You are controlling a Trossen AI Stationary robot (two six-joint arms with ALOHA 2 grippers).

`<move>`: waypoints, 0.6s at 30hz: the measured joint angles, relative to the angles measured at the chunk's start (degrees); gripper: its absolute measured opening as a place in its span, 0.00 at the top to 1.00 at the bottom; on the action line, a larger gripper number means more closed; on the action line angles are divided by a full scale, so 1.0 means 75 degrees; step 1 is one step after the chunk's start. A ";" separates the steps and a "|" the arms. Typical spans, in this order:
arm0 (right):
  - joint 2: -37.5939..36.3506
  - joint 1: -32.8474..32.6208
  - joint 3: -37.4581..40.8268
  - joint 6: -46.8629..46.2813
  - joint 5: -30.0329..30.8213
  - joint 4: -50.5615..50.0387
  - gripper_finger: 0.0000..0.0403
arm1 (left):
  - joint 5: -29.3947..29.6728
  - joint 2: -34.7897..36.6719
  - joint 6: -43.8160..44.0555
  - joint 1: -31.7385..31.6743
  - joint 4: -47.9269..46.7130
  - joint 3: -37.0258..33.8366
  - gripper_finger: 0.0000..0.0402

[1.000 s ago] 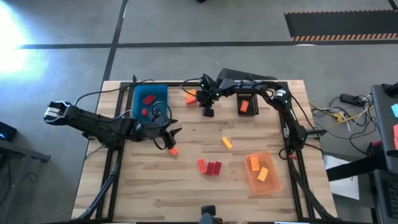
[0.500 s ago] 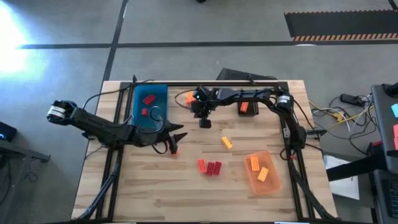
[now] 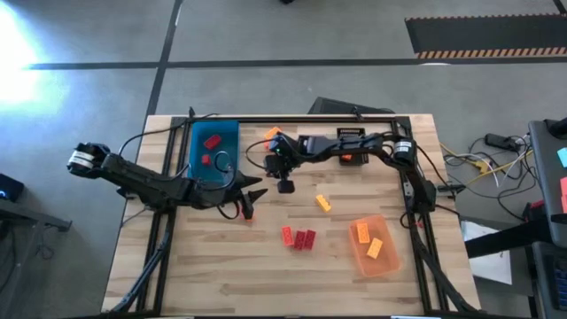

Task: Sort & place blocks by color
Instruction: Put the orange game piece into the black bin

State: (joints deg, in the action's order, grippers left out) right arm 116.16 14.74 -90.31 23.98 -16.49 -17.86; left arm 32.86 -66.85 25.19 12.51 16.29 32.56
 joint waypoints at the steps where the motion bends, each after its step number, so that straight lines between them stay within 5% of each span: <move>1: 0.0000 -0.0002 0.0021 -0.0001 0.0000 0.0081 0.98 | 0.0000 0.0000 0.0000 0.0000 -0.0005 0.0006 0.55; 18: -0.0911 0.0000 0.1369 -0.0245 0.0405 0.1107 0.98 | -0.0003 0.0000 -0.0032 -0.0003 -0.0001 -0.0005 0.55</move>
State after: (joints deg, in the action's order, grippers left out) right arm 109.33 14.74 -80.04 22.14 -13.45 -9.55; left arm 32.84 -66.85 24.95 12.49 16.29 32.53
